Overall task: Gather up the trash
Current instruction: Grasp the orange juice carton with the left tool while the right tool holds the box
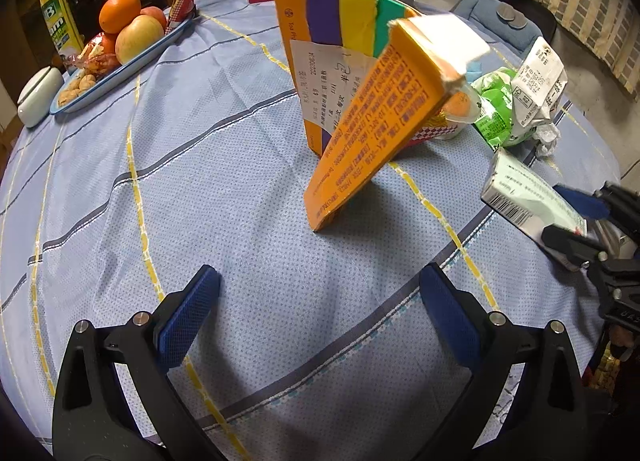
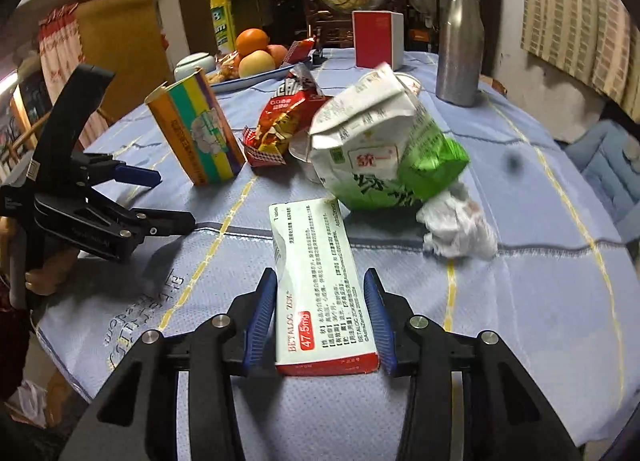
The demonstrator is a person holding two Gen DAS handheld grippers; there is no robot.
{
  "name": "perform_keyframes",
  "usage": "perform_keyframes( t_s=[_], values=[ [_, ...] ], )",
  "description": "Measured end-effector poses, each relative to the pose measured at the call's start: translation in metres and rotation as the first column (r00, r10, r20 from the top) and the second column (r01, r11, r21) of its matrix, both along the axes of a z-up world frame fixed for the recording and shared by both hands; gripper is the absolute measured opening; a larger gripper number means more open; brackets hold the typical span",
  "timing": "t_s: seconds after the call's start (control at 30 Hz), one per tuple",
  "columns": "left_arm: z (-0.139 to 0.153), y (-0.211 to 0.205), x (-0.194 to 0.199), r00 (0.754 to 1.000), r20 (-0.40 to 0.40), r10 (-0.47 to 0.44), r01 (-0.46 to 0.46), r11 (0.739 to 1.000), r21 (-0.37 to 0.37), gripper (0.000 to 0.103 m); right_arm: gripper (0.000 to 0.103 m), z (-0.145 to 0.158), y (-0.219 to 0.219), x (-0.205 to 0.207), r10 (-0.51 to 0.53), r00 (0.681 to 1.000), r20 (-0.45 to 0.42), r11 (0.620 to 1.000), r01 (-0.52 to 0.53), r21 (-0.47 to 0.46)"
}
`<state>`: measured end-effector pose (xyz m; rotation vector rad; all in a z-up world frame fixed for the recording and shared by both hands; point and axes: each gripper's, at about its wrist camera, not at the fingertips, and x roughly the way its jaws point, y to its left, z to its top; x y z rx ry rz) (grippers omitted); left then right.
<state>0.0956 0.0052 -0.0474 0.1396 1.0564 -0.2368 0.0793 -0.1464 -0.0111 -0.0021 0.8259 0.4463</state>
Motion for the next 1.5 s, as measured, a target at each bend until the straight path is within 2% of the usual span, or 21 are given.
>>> perform_keyframes(
  t_s=[0.13,0.27,0.33,0.57,0.7,0.8,0.93,0.97,1.0,1.07,1.13,1.17,1.23,1.3,1.5],
  values=[
    [0.005,0.011,0.002,0.999,0.015,0.047,-0.047,0.998,-0.044,0.097,0.046,-0.001,0.001,-0.005,-0.006,0.999,0.038,1.0,0.007,-0.014],
    [0.01,0.021,0.005,0.996,0.029,0.083,-0.079,0.991,-0.107,0.097,0.046,-0.003,-0.001,-0.006,-0.004,0.999,0.048,1.0,0.003,0.016],
    [0.014,0.023,0.006,0.995,0.045,0.09,-0.084,0.99,-0.116,0.097,0.046,-0.004,-0.002,-0.006,-0.005,0.999,0.047,0.999,0.004,0.032],
    [0.025,0.014,0.015,0.984,0.149,0.097,-0.084,0.993,-0.087,0.097,0.049,-0.005,-0.01,-0.001,-0.002,1.0,0.024,0.994,0.0,0.109],
    [0.03,0.007,0.027,0.984,0.164,0.077,-0.068,0.996,-0.062,0.097,0.052,-0.004,-0.004,-0.001,0.016,0.999,0.032,0.997,-0.018,0.073],
    [0.041,-0.003,0.031,0.978,0.206,0.041,-0.032,0.998,-0.045,0.097,0.053,-0.004,-0.003,-0.002,0.013,0.999,0.033,0.997,-0.016,0.071],
    [0.038,-0.008,0.036,0.964,0.261,0.052,-0.037,0.997,-0.063,0.097,0.053,-0.004,-0.003,-0.002,0.014,0.999,0.032,0.997,-0.017,0.078],
    [0.034,-0.008,0.039,0.968,0.245,0.062,-0.052,0.998,-0.047,0.095,0.053,-0.004,-0.003,-0.002,0.014,0.999,0.034,0.997,-0.017,0.075],
    [0.034,-0.005,0.04,0.97,0.237,0.062,-0.051,0.997,-0.055,0.086,0.053,-0.004,-0.002,-0.003,0.014,0.999,0.036,0.997,-0.017,0.073],
    [0.037,0.004,0.038,0.967,0.242,0.085,-0.063,0.993,-0.097,0.079,0.053,-0.005,-0.003,-0.003,0.012,0.999,0.036,0.997,-0.015,0.079],
    [0.041,0.011,0.039,0.968,0.231,0.1,-0.068,0.987,-0.144,0.062,0.053,-0.005,-0.005,-0.003,0.01,0.999,0.032,0.996,-0.013,0.094],
    [0.042,0.016,0.039,0.97,0.22,0.107,-0.067,0.981,-0.182,0.057,0.053,-0.005,-0.006,-0.002,0.01,0.999,0.031,0.995,-0.013,0.099],
    [0.043,0.018,0.039,0.973,0.206,0.107,-0.063,0.976,-0.209,0.043,0.053,-0.005,-0.007,-0.003,0.01,0.999,0.031,0.995,-0.013,0.102],
    [0.044,0.017,0.037,0.974,0.2,0.101,-0.057,0.975,-0.214,0.038,0.053,-0.005,-0.007,-0.003,0.009,0.999,0.031,0.995,-0.012,0.101],
    [0.044,0.015,0.029,0.982,0.17,0.076,-0.032,0.968,-0.249,0.037,0.053,-0.006,-0.01,-0.002,0.008,1.0,0.028,0.993,-0.011,0.115]
  ],
)
